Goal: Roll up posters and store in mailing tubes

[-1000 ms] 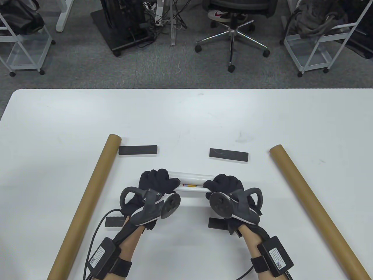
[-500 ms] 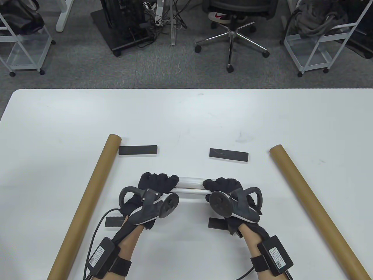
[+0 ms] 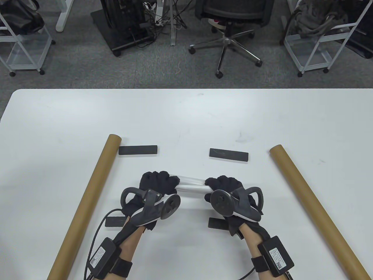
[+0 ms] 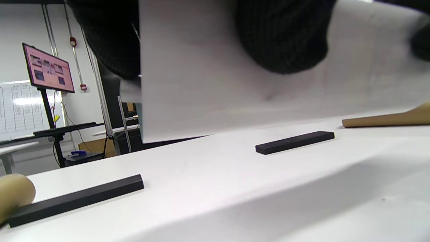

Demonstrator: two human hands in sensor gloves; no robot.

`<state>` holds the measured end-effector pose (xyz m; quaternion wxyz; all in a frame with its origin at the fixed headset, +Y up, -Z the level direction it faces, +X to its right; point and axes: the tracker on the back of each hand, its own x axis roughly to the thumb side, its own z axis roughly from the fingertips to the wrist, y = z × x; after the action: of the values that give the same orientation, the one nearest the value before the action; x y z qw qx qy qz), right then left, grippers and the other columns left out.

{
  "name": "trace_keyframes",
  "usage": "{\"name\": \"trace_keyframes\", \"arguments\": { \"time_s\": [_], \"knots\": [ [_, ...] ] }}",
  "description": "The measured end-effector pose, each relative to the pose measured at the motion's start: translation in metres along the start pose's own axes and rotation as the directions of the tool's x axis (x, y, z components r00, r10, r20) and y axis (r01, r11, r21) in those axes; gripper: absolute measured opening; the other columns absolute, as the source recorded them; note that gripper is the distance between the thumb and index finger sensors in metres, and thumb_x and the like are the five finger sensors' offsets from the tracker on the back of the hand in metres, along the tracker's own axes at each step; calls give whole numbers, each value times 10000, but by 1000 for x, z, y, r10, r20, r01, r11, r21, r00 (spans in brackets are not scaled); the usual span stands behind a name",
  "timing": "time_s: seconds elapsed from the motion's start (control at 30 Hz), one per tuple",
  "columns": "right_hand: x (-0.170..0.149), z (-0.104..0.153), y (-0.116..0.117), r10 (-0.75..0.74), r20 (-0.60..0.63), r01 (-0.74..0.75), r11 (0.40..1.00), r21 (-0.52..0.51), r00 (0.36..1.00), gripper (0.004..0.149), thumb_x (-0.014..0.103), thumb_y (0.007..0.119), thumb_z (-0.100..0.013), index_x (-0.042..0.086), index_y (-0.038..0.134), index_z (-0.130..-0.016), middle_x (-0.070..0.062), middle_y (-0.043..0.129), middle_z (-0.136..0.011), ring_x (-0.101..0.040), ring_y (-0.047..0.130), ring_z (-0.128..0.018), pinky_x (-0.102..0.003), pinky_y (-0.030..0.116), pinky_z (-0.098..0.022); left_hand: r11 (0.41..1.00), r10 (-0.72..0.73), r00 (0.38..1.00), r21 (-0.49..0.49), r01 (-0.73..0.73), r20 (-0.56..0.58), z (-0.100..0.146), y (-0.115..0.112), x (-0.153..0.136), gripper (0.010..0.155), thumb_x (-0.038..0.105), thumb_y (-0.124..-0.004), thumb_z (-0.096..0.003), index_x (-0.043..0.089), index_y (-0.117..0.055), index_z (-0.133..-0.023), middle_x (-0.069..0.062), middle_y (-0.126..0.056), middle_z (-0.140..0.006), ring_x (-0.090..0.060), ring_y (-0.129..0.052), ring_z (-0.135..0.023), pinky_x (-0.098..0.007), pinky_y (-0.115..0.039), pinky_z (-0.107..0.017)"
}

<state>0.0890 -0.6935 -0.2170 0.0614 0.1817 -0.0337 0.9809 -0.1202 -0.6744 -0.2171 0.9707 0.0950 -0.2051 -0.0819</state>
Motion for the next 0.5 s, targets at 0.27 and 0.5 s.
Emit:
{"name": "trace_keyframes", "arguments": {
  "time_s": [0.27,0.5],
  "knots": [
    [2,0,1,43,-6,-44,999,-28,999,481,375,725,-432,259,744,-898,-88,770,-879,-326,862,-668,-632,685,-654,1000,-18,1000,-23,18,-11,0,-2,-1,434,473,-791,-466,427,-813,-897,53,-772,-955,-222,-844,-819,-536,-685,-792],
    [3,1,0,39,2,-39,999,-20,999,483,367,738,-426,252,748,-895,-55,793,-794,-306,872,-638,-620,699,-649,999,-5,1000,-47,5,0,-1,-3,0,471,472,-801,-458,396,-828,-923,79,-822,-878,-191,-885,-765,-523,-719,-778]
  ]
}}
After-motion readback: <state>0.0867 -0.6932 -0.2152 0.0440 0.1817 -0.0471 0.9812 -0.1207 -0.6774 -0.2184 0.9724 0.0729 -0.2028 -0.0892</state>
